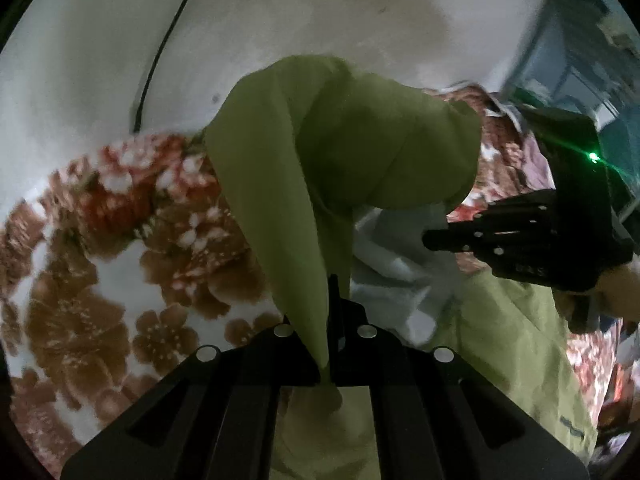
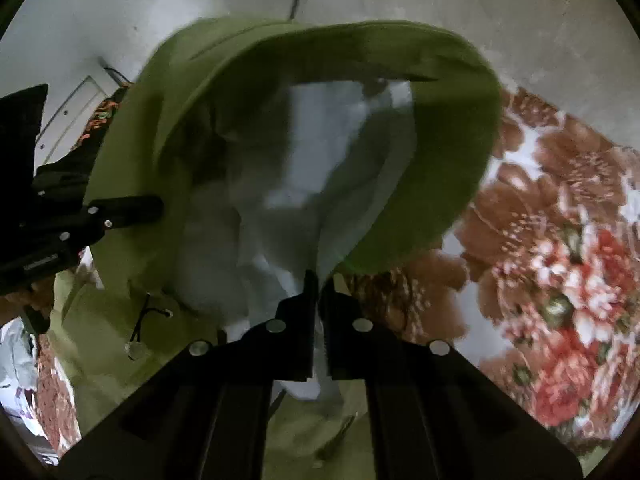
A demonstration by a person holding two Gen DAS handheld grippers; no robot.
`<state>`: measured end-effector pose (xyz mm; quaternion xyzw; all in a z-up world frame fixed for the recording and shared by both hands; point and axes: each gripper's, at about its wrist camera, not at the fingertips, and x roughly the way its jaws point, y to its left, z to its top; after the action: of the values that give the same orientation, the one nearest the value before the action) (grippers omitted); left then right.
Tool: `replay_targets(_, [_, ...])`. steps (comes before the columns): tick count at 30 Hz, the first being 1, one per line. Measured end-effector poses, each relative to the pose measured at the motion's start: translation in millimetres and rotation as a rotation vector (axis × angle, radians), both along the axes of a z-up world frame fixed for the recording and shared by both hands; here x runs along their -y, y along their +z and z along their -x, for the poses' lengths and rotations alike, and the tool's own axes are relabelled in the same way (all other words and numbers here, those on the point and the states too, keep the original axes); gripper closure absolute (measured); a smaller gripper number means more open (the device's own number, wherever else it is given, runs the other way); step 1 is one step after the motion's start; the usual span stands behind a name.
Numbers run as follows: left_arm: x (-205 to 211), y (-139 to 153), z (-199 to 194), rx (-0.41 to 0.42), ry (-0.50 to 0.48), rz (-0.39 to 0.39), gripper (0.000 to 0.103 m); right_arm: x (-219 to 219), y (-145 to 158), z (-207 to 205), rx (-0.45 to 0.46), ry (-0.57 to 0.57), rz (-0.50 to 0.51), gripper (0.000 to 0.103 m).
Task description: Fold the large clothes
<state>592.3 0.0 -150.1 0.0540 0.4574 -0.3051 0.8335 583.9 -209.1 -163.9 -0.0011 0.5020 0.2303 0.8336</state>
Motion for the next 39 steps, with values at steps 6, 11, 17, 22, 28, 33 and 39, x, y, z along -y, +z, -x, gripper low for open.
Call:
replay_targets(6, [6.6, 15.2, 90.9, -0.013, -0.024, -0.034, 0.102, 7.3, 17.1, 79.9, -0.009, 0.002, 0.007, 0.099])
replay_targets(11, [15.0, -13.8, 167.7, -0.091, -0.011, -0.073, 0.101, 17.6, -1.7, 163.0, -0.055, 0.005, 0.052, 0.097])
replay_targets(17, [23.8, -64.4, 236.4, -0.198, -0.022, -0.155, 0.100, 23.8, -34.3, 238.8, -0.129, -0.011, 0.124, 0.086])
replay_targets(22, [24.6, -97.5, 265.5, -0.255, 0.018, -0.199, 0.098, 24.5, -68.1, 280.4, -0.252, -0.062, 0.124, 0.074])
replay_targets(28, [31.0, -122.1, 281.8, -0.227, 0.044, -0.327, 0.033, 37.5, -90.0, 329.4, -0.344, -0.179, 0.130, 0.028])
replay_targets(33, [18.8, -120.8, 304.6, -0.218, 0.062, -0.349, 0.020, 57.0, -86.0, 363.3, -0.404, -0.204, 0.139, 0.022])
replay_targets(39, [-17.3, -83.2, 345.6, -0.203, 0.167, -0.340, 0.013, 63.8, -42.5, 376.1, -0.330, -0.180, 0.185, 0.022])
